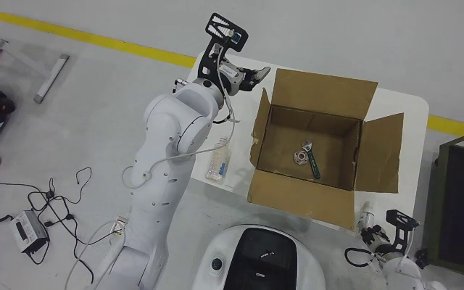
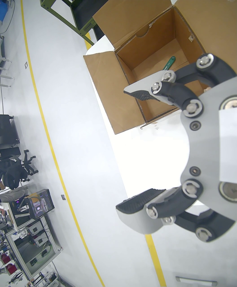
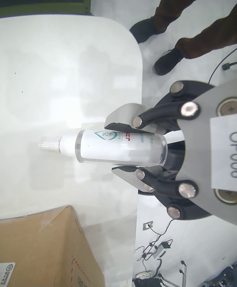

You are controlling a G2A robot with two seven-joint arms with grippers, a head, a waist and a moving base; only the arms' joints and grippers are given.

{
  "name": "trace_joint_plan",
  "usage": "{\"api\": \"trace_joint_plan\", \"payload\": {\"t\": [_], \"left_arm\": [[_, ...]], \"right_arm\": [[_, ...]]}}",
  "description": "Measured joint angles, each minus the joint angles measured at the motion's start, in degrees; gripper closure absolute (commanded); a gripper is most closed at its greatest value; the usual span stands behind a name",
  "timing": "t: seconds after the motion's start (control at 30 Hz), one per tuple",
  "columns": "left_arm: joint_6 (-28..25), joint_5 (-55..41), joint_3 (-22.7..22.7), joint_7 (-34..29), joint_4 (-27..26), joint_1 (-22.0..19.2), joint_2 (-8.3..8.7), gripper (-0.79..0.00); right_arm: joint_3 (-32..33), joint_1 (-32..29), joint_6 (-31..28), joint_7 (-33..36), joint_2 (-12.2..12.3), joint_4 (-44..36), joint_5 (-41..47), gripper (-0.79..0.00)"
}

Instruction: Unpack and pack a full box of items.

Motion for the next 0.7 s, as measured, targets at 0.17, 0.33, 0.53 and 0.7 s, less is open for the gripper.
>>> {"api": "trace_joint_plan", "payload": {"t": [0.17, 0.33, 0.53, 0.7], "left_arm": [[0.0, 0.0, 0.0, 0.0, 0.0, 0.0, 0.0, -0.785], [0.0, 0.0, 0.0, 0.0, 0.0, 0.0, 0.0, -0.785], [0.0, 0.0, 0.0, 0.0, 0.0, 0.0, 0.0, -0.785], [0.0, 0.0, 0.0, 0.0, 0.0, 0.0, 0.0, -0.785]], "right_arm": [[-0.2, -0.9, 0.3, -0.3, 0.0, -0.3, 0.4, 0.0], [-0.8, -0.4, 1.1, -0.3, 0.0, 0.4, 0.0, -0.04], [-1.0, 0.5, 1.8, -0.4, 0.1, 1.3, 0.1, -0.348], [-0.9, 0.7, 2.5, -0.8, 0.1, 1.6, 0.6, -0.391]]}}
